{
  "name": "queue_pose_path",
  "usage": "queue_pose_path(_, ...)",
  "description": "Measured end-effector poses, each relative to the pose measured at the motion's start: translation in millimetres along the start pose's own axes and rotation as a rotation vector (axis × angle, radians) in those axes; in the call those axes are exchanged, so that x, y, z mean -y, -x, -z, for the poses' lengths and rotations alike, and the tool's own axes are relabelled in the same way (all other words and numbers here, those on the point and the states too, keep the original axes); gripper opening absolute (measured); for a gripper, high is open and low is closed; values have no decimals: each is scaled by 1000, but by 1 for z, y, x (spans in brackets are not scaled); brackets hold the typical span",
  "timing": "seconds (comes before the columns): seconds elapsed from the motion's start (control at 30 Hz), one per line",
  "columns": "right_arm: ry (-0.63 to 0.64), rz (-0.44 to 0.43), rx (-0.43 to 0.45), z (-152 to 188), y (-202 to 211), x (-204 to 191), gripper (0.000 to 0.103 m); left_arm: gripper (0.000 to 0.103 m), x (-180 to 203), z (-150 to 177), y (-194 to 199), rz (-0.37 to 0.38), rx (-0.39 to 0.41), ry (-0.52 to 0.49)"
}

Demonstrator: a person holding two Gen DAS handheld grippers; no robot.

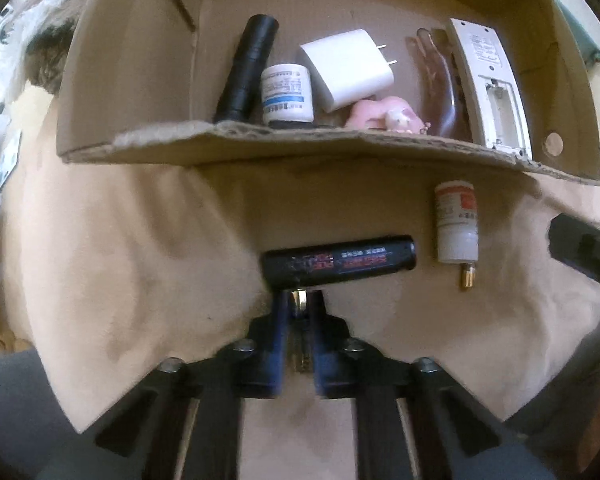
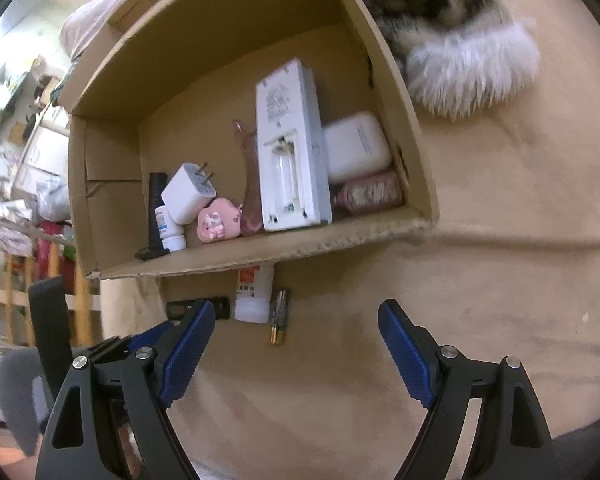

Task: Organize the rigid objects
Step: 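Grasp the gold AA battery upright with the left tool, then carry the battery into the box and open the left tool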

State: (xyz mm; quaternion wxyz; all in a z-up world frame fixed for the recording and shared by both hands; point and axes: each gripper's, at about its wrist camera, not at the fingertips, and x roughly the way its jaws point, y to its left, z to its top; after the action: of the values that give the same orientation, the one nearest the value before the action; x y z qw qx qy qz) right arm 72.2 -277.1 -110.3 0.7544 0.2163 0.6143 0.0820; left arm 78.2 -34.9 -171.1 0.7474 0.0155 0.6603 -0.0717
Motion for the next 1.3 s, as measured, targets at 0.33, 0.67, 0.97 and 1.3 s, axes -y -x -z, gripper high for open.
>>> queue_pose_path(0.33, 191, 155, -130, 6, -54, -32, 51, 9, -33, 5, 23, -29, 26, 52)
queue_pose_path(0.67, 418, 369, -47, 23, -74, -65, 27, 9, -45, 12, 19, -6, 31, 118)
queue_pose_path(0.97, 267, 266, -20, 28, -37, -38, 10, 9, -37, 3, 42, -4, 103, 119)
queue_pose_path(1.3, 164, 114, 181, 27, 41, -35, 10, 9, -45, -3, 112, 1, 252, 170)
